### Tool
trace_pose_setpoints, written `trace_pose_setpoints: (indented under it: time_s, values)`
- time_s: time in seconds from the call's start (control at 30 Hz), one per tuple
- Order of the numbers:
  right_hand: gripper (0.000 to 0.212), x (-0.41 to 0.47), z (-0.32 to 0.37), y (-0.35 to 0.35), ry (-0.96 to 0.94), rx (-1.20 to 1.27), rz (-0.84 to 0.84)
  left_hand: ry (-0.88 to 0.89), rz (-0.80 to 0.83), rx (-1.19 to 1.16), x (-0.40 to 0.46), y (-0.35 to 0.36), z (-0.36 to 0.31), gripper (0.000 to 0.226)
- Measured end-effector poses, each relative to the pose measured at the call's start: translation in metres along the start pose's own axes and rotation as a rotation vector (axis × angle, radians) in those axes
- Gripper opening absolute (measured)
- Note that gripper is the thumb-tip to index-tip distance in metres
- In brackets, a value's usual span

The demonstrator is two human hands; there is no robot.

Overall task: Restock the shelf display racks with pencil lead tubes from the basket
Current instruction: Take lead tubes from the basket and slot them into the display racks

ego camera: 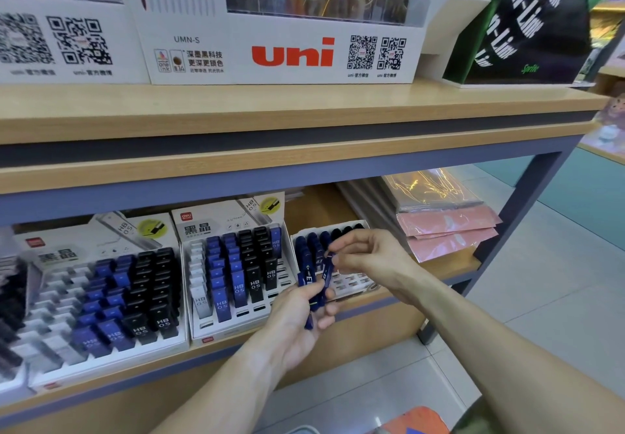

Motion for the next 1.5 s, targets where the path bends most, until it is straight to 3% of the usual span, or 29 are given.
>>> trace_pose_setpoints:
  time_s: [0.1,0.2,0.37,0.7,1.5]
  values:
    - [0.018,0.0,0.001,-0.009,-0.027,0.001,-0.088,0.026,-0.023,0.012,-0.001,0.001,-0.002,0.025]
    - [0.017,0.005,0.002,-0.023,-0.07,-0.012,-0.296,0.038,-0.059,0.03,-0.001,-0.002,-0.001,0.02]
    - [0.016,0.011,0.01,-0.029,-0.218,-0.311,-0.513,0.048,-0.061,0.11,0.004,-0.008,0.003,0.021]
    - [0.01,0.014,0.017,0.002,-0.349,-0.709,-0.501,-0.003,-0.025,0.189,0.008,-0.015,0.006,0.026]
    - [0.01,0.02,0.016,0.008,-0.295,-0.727,-0.54,-0.025,-0.062,0.128,0.006,-0.022,0.005,0.033]
Point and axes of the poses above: each hand's wrist, its own x-axis towards the middle knuckle, its own y-axis out of the palm, z = x × y, the point moved 6 cm from there along x, towards the middle knuckle, and after that the axes turned 8 degrees about y, right-handed, at the moved point
